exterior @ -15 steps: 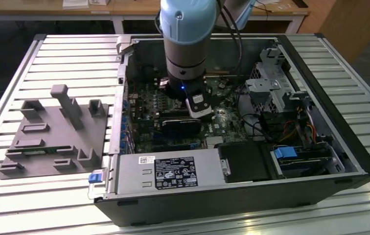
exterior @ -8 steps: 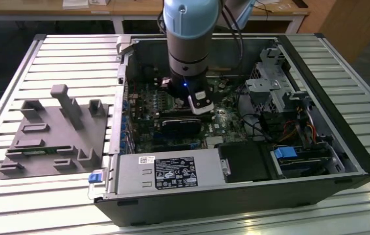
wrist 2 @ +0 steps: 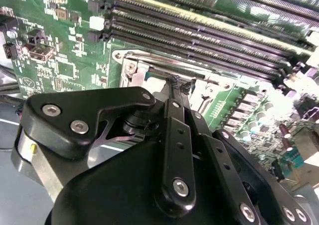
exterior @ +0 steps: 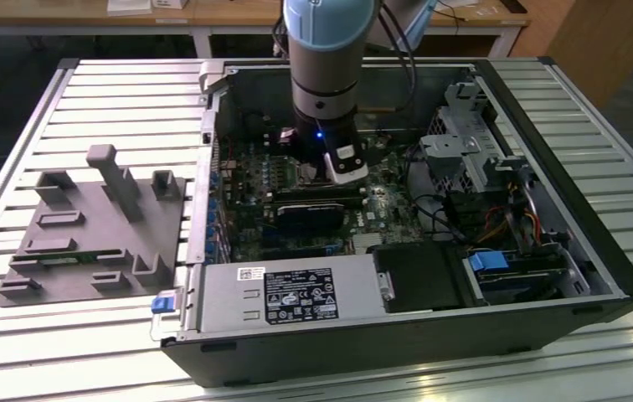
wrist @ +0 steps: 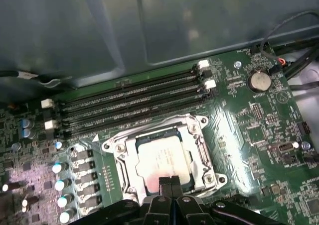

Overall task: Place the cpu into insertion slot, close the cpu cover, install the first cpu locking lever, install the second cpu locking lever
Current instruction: 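Install the second cpu locking lever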

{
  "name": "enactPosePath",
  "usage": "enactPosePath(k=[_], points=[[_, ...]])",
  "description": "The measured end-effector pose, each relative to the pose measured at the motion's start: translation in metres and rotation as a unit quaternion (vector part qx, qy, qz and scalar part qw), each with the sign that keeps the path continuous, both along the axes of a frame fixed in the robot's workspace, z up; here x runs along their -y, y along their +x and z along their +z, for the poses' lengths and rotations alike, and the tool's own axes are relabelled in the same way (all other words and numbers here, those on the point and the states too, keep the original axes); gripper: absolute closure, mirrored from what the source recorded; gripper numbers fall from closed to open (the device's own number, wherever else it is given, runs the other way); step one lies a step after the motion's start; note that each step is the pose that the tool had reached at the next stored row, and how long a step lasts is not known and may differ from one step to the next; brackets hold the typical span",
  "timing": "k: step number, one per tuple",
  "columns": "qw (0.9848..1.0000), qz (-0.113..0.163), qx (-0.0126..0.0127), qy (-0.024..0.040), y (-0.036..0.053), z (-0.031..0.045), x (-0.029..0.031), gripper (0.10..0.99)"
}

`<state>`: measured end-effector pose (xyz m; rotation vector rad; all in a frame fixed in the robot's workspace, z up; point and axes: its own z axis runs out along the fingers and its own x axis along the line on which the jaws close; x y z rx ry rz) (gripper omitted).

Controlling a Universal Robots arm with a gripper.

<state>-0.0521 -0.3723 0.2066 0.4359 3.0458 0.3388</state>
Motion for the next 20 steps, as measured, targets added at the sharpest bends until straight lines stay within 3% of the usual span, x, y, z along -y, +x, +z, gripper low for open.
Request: enactPosePath(k=[3,10,14,16,20], points=[[1.0,0.0,0.0,-0.0063,0.001,-0.0001,-0.0059,0.984],[0.9999,0.0,0.0,-0.0116,0.0011,0.0,-0.0159,0.984],[0.9997,0.0,-0.0001,-0.0231,0.0016,0.0,-0.0227,0.984],[0.9996,0.0,-0.0002,-0.029,0.0019,-0.0001,-0.0248,0.984],[0.9995,0.0,-0.0003,-0.0308,0.0019,0.0008,-0.0253,0.984]])
